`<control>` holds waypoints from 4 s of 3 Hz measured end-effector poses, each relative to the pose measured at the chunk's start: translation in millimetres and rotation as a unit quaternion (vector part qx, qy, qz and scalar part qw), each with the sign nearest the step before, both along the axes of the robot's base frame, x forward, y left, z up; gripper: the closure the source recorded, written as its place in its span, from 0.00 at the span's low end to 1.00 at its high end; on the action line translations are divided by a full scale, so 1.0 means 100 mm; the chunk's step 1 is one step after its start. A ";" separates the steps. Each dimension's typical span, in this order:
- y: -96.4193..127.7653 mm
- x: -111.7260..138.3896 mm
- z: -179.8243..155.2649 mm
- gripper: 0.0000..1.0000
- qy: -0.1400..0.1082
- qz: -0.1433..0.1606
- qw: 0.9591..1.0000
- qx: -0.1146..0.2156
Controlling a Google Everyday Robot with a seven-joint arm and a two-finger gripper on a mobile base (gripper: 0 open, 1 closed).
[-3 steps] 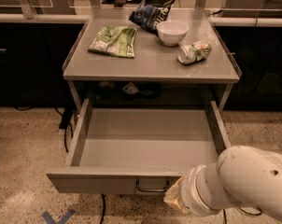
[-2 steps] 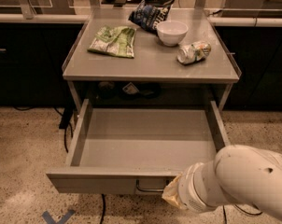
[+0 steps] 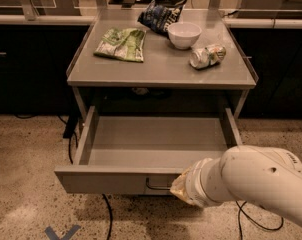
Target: Close top drawer
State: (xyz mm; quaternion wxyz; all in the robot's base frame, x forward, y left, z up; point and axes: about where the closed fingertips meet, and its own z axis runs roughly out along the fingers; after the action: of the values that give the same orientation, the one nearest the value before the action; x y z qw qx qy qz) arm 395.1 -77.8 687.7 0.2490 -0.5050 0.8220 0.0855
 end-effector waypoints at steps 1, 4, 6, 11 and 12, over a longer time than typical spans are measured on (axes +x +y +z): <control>0.00 0.00 0.00 1.00 0.000 0.000 1.000 0.000; -0.07 0.35 -0.10 1.00 -0.045 -0.024 0.998 -0.036; -0.09 0.58 -0.11 1.00 -0.063 -0.049 0.997 -0.011; -0.38 1.14 -0.16 1.00 -0.095 -0.103 0.990 0.032; -0.44 1.30 -0.11 1.00 -0.108 -0.112 0.987 0.028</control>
Offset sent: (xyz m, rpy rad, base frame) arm 0.0090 -0.0076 -0.0085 -0.0167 -0.0224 -0.0410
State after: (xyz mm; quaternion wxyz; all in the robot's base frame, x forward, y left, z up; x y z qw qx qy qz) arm 525.1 -121.6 677.2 0.3581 -0.4090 0.8390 0.0250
